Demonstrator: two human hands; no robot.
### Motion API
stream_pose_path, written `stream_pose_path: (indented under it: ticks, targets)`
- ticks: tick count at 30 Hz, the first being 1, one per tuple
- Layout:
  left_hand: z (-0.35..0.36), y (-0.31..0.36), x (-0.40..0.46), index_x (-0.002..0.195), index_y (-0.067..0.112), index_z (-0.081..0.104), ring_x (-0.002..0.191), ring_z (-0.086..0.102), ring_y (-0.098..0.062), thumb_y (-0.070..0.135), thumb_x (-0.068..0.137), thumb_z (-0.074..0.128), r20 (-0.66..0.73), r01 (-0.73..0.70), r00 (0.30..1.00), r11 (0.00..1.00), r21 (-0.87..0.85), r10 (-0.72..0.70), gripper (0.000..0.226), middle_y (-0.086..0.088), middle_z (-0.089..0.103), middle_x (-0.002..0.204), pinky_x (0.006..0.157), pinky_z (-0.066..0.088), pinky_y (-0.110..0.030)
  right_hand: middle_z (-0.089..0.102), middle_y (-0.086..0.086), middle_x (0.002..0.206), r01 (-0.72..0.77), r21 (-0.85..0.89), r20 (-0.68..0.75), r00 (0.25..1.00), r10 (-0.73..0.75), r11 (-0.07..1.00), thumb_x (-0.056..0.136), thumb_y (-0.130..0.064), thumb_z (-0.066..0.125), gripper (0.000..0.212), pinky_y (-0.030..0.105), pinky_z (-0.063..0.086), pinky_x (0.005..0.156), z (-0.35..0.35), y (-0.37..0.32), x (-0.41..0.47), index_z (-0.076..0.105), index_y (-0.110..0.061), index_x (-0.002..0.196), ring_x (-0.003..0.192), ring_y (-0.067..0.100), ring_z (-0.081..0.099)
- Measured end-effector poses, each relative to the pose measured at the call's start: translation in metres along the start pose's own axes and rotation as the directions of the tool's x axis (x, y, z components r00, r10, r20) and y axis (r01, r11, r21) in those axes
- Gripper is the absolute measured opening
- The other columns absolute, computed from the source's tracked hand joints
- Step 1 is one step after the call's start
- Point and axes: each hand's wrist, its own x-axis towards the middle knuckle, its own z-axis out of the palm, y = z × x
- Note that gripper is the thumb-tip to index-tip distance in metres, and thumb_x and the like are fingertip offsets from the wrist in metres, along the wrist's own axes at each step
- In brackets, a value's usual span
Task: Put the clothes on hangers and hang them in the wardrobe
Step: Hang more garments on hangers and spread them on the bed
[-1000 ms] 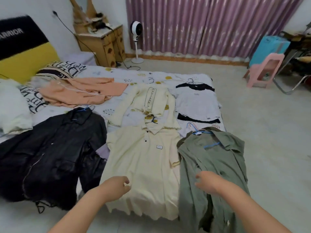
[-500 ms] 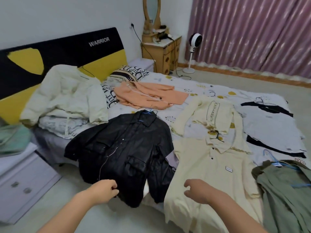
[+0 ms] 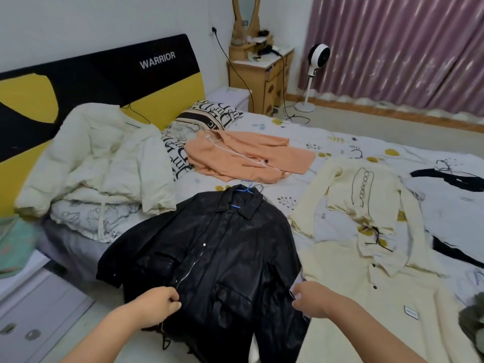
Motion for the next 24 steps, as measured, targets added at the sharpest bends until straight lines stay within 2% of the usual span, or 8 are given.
stream_pose_path:
  ticks: [1,4,6,8,10,12,17,24]
  targets:
    - [-0.011,-0.001,0.016,0.122,0.017,0.054,0.098,0.055,-0.01,0.033,0.095,0.047,-0.008,0.01,1.0,1.0,0.01,-0.01,0.032,0.005,0.059,0.104,0.085,0.041,-0.017,0.051,0.009,0.101,-0.01,0.003,-0.016,1.0,0.01,1.0,0.095,-0.022,0.04,0.017,0.023,0.037,0.064,-0.008,-0.002,0.018,0.053,-0.011,0.092,0.093,0.023,0.05]
    - [-0.042,-0.004,0.064,0.118,0.019,0.056,0.1,0.058,-0.01,0.034,0.094,0.048,-0.04,0.027,0.999,0.998,0.05,-0.025,0.03,0.006,0.061,0.103,0.086,0.042,-0.018,0.05,0.007,0.1,-0.035,0.0,-0.015,0.999,0.035,0.999,0.097,-0.025,0.042,0.013,0.021,0.033,0.059,-0.033,-0.014,0.065,0.048,-0.013,0.098,0.088,0.021,0.047]
    - [-0.058,-0.005,0.094,0.119,0.02,0.055,0.102,0.059,-0.01,0.034,0.094,0.047,-0.067,0.022,0.998,0.998,0.06,-0.018,0.03,0.008,0.062,0.102,0.087,0.041,-0.018,0.053,0.006,0.107,-0.043,0.019,-0.018,0.999,0.044,0.999,0.097,-0.027,0.042,0.02,0.025,0.036,0.066,-0.047,-0.023,0.097,0.049,-0.012,0.109,0.094,0.022,0.051]
    - [-0.07,-0.006,0.123,0.125,0.021,0.052,0.109,0.057,-0.01,0.035,0.094,0.046,-0.085,0.008,0.996,0.998,0.063,-0.003,0.035,0.007,0.062,0.113,0.094,0.042,-0.02,0.053,0.01,0.122,-0.068,0.033,-0.05,0.996,0.07,0.997,0.097,-0.029,0.042,0.027,0.028,0.038,0.076,-0.058,-0.032,0.124,0.047,-0.012,0.116,0.108,0.026,0.053]
    - [-0.079,-0.009,0.151,0.133,0.02,0.046,0.118,0.052,-0.013,0.036,0.095,0.045,-0.088,-0.011,0.996,0.997,0.079,0.018,0.041,0.002,0.054,0.13,0.1,0.04,-0.023,0.046,0.013,0.132,-0.112,0.05,-0.078,0.99,0.116,0.992,0.096,-0.035,0.042,0.039,0.032,0.042,0.089,-0.064,-0.044,0.153,0.041,-0.012,0.129,0.117,0.029,0.049]
    - [-0.088,-0.013,0.182,0.137,0.019,0.04,0.124,0.047,-0.016,0.036,0.096,0.044,-0.074,-0.035,0.996,0.995,0.097,0.043,0.045,-0.001,0.046,0.137,0.102,0.038,-0.025,0.04,0.013,0.137,-0.166,0.063,-0.087,0.981,0.171,0.984,0.096,-0.04,0.042,0.05,0.037,0.041,0.098,-0.069,-0.056,0.183,0.033,-0.013,0.138,0.122,0.031,0.044]
    - [-0.109,-0.032,0.283,0.145,0.016,0.024,0.14,0.024,-0.022,0.037,0.097,0.039,-0.059,-0.087,0.993,0.973,0.213,0.102,0.055,-0.006,0.019,0.155,0.112,0.028,-0.034,0.031,0.012,0.144,-0.29,0.091,-0.155,0.941,0.301,0.953,0.093,-0.044,0.048,0.061,0.042,0.037,0.102,-0.079,-0.078,0.266,0.026,-0.015,0.142,0.131,0.031,0.035]
    - [-0.12,-0.057,0.422,0.149,0.019,-0.004,0.145,-0.003,-0.028,0.045,0.096,0.038,-0.009,-0.178,0.98,0.898,0.402,0.198,0.073,-0.008,-0.009,0.157,0.117,0.01,-0.043,0.013,0.014,0.155,-0.433,0.093,-0.262,0.858,0.442,0.896,0.089,-0.047,0.054,0.079,0.05,0.024,0.113,-0.102,-0.084,0.392,0.012,-0.015,0.148,0.143,0.031,0.016]
